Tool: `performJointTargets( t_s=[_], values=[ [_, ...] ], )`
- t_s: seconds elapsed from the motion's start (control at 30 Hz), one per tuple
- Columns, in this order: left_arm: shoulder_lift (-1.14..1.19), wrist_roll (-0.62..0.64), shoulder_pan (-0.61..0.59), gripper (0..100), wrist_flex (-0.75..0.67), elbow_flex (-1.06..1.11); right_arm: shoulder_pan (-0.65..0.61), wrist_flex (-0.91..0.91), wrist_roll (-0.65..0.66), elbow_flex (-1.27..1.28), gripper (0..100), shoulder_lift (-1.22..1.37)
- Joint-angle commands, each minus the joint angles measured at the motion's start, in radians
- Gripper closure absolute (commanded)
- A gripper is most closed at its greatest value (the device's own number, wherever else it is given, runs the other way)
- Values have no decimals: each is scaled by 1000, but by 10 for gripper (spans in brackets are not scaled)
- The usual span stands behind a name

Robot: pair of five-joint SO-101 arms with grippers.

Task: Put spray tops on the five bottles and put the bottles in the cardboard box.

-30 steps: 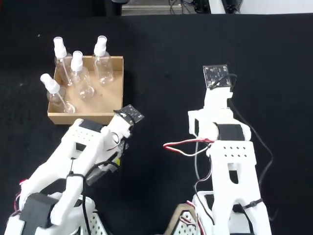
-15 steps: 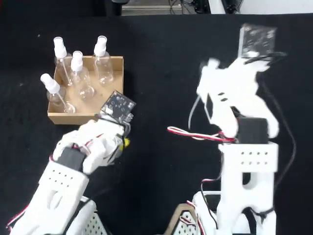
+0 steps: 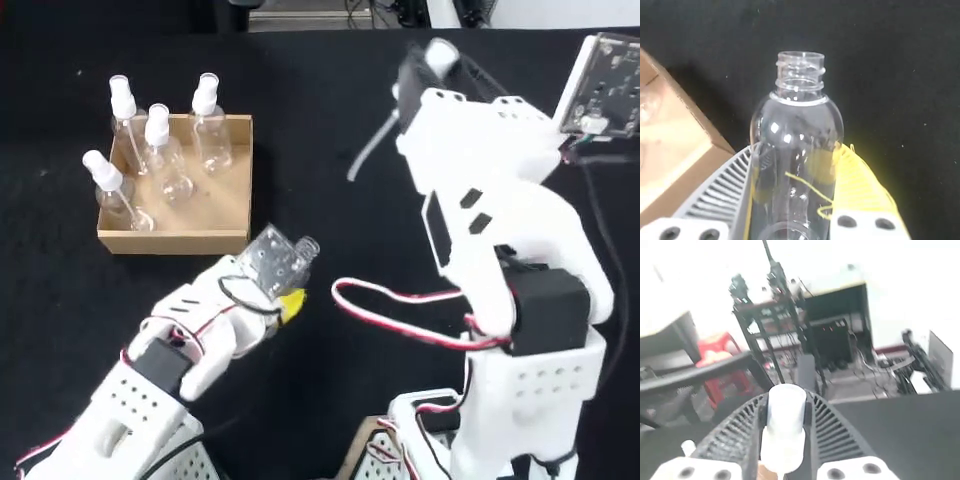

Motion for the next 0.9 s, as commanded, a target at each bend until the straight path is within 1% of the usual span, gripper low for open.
performJointTargets(
  t_s=[0.0, 0.2, 0.43, 0.53, 0.67, 0.7, 0.87],
  values=[
    [-110, 12, 12, 970, -107, 65, -25, -48, -11, -74, 988, -35],
    [-307, 12, 12, 970, -110, 147, -25, -38, -11, -74, 988, -36],
    [-592, 8, 8, 970, -115, 278, -25, -25, -11, -76, 988, -39],
    [-551, 6, 4, 970, -190, 298, -26, -23, -11, -76, 988, -42],
    [-552, 5, 2, 970, -298, 351, -26, -9, -12, -74, 988, -42],
    [-559, 5, 2, 970, -292, 349, -29, 2, -12, -79, 988, -42],
    [-560, 5, 2, 970, -244, 349, -123, 20, -5, -77, 988, -44]
  ],
)
